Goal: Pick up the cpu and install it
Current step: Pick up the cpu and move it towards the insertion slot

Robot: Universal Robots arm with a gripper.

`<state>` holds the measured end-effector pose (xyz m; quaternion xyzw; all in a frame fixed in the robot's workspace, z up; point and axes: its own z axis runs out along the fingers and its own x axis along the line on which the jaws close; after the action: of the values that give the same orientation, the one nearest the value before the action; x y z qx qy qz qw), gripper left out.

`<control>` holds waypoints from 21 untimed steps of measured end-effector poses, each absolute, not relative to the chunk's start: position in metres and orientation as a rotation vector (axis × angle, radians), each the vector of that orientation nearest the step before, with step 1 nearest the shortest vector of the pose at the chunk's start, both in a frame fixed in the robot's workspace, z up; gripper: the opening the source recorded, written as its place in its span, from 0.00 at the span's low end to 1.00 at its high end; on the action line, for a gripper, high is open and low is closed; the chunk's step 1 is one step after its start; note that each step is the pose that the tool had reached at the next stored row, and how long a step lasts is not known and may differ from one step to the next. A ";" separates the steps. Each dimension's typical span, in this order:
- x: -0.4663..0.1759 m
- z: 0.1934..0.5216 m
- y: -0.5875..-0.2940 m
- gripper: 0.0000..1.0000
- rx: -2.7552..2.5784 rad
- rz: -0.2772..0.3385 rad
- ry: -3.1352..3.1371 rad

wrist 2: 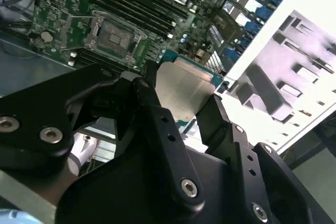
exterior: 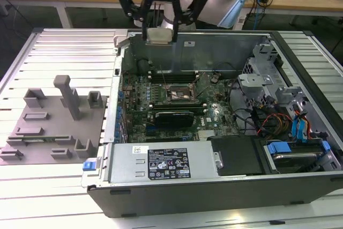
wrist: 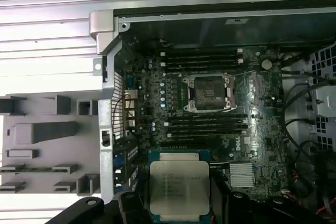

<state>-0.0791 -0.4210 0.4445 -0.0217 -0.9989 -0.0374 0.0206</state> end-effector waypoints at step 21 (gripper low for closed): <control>-0.011 0.435 -0.421 0.55 -0.068 -0.116 -3.094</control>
<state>-0.0110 -0.4215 0.4352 -0.0218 -0.9988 -0.0373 0.0225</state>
